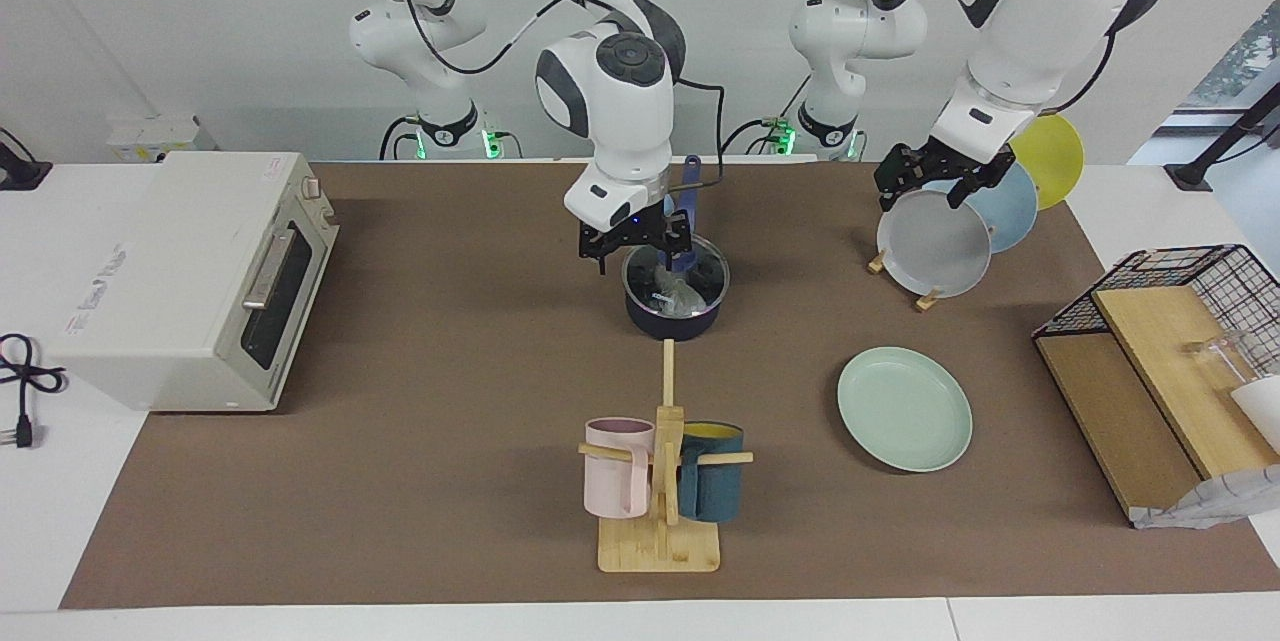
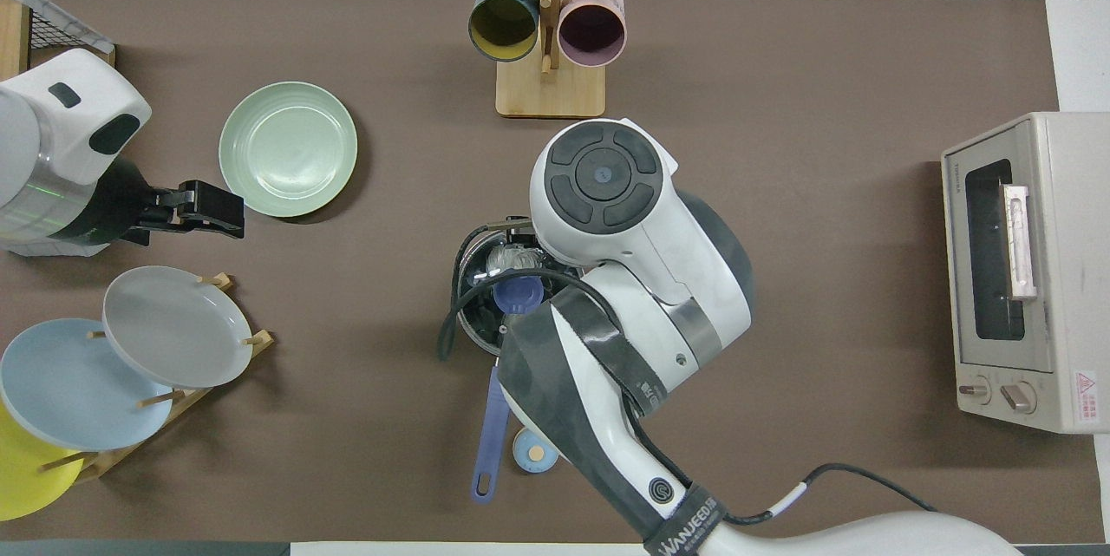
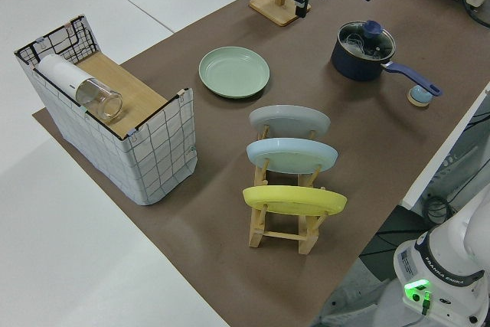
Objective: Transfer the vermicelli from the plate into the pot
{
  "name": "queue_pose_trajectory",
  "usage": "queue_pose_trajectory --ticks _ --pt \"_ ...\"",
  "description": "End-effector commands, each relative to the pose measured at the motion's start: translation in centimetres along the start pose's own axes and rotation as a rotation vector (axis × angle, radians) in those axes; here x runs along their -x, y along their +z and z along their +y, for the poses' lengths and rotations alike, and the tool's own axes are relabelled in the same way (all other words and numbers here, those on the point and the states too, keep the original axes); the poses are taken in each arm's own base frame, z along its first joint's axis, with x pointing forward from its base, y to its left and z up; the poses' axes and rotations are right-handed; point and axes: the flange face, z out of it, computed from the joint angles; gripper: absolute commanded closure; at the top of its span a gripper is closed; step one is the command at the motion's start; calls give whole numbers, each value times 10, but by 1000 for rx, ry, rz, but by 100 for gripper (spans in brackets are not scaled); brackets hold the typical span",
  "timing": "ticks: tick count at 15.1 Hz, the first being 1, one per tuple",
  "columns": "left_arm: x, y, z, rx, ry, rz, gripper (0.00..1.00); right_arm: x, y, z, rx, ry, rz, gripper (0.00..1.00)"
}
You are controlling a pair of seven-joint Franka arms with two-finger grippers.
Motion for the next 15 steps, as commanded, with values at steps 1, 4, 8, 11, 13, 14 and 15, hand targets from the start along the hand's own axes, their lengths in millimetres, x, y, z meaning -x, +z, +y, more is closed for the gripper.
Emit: queue_pose_trajectory --ticks 1,4,8,11,13,14,15 --pt "4 -6 -3 8 -9 1 0 3 -6 5 24 -14 -25 0" --pt "4 -6 -3 9 -9 0 0 -18 -53 62 30 2 -21 0" --pt "4 -6 -3 8 -9 2 0 -25 -112 166 44 38 -39 0" --pt "4 -6 -3 8 -9 2 0 -17 -145 241 46 49 -76 0" --pt "4 -6 -2 8 -7 0 0 -12 -152 266 56 44 -100 0" --pt "4 -6 -2 9 -7 0 0 -12 -148 280 57 57 -114 0" --pt "4 -6 -3 10 -9 2 0 -10 -146 289 58 70 -116 0"
